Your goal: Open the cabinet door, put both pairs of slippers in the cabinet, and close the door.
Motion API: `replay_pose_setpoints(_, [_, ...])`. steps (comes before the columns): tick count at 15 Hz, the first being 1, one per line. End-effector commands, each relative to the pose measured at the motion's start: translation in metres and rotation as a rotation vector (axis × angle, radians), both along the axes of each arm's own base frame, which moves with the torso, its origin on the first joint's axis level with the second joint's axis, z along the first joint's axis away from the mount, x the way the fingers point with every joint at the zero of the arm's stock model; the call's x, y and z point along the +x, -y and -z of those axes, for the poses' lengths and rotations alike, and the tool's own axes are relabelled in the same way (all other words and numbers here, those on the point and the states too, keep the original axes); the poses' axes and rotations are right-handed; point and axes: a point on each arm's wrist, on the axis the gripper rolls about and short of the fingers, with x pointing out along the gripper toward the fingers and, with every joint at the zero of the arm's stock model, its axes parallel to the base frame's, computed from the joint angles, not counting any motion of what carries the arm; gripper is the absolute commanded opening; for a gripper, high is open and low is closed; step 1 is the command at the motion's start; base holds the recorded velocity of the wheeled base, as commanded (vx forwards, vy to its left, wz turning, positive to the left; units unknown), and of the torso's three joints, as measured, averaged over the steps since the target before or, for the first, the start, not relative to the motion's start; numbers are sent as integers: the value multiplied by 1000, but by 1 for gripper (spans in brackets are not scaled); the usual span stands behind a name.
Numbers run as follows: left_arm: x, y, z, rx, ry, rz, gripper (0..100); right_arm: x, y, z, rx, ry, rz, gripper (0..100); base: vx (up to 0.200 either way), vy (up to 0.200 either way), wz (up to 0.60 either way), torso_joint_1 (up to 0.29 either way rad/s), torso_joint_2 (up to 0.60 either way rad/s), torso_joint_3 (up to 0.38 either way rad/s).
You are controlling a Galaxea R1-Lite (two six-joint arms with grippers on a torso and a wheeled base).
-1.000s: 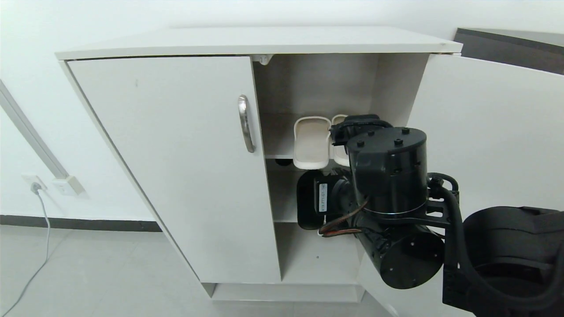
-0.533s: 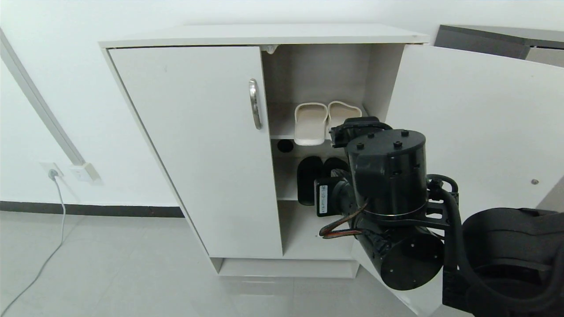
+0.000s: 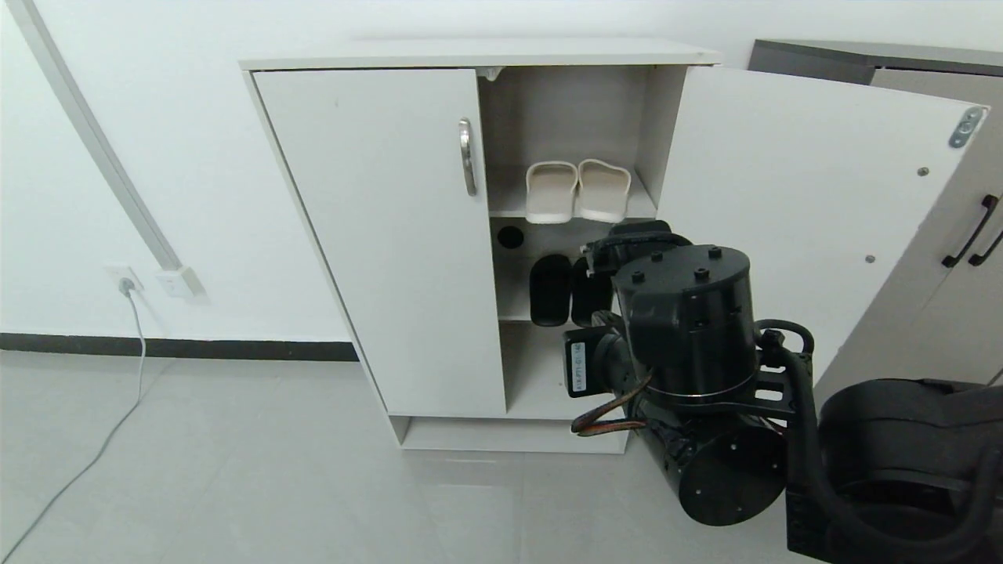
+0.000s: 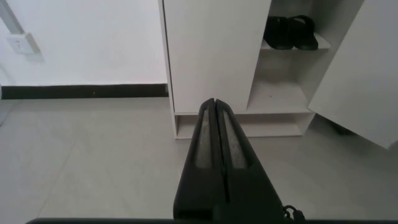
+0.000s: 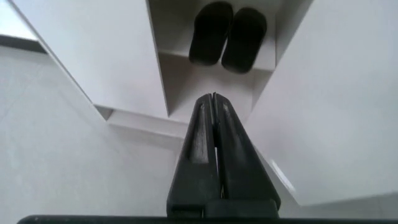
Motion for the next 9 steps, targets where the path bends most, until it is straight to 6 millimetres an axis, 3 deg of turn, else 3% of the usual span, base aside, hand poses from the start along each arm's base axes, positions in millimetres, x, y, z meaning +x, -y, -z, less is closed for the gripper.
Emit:
replay_pose_setpoints(1, [0, 0, 0, 0, -1, 0, 0, 0, 0, 2, -6, -3, 0, 0, 0, 0, 0, 0, 0, 0])
replay_pose_setpoints(9, [0, 0, 0, -2, -1, 0, 0, 2, -1, 6, -22, -9, 2, 0, 0, 0, 0, 0, 0, 0])
